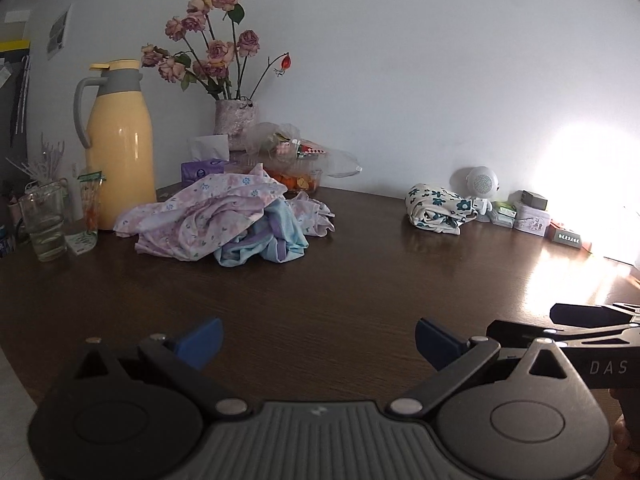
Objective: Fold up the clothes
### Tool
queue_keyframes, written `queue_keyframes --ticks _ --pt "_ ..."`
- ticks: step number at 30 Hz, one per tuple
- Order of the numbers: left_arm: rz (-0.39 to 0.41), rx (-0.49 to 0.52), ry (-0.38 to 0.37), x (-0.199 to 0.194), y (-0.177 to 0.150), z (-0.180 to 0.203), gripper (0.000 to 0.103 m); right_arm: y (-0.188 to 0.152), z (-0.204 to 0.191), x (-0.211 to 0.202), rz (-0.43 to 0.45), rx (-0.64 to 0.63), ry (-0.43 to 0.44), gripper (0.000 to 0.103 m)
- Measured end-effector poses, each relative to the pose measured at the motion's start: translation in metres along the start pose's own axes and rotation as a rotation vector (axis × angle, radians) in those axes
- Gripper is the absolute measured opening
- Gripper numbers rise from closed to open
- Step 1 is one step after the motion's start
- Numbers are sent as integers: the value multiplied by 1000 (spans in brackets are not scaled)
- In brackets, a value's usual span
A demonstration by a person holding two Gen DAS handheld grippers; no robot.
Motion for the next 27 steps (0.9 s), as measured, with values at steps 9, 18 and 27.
queue_keyframes --ticks 9,18,27 --pt "-30 -1 7 8 -4 3 103 -1 7 2 -9 18 -7 103" --pt "-36 9 10 11 -6 4 103 -5 7 7 -31 21 3 103" --pt "-34 22 22 13 -7 5 103 -7 5 10 -47 14 11 103"
Point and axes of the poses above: each gripper's, at about its wrist camera, not at the fingertips, and x roughly the way its jaws point, z to its right, y to its top, the point moved 8 cm from there along x, roughly the way its jaws point, and after that the axes turned 9 degrees about -z, right-handed, at the moved point
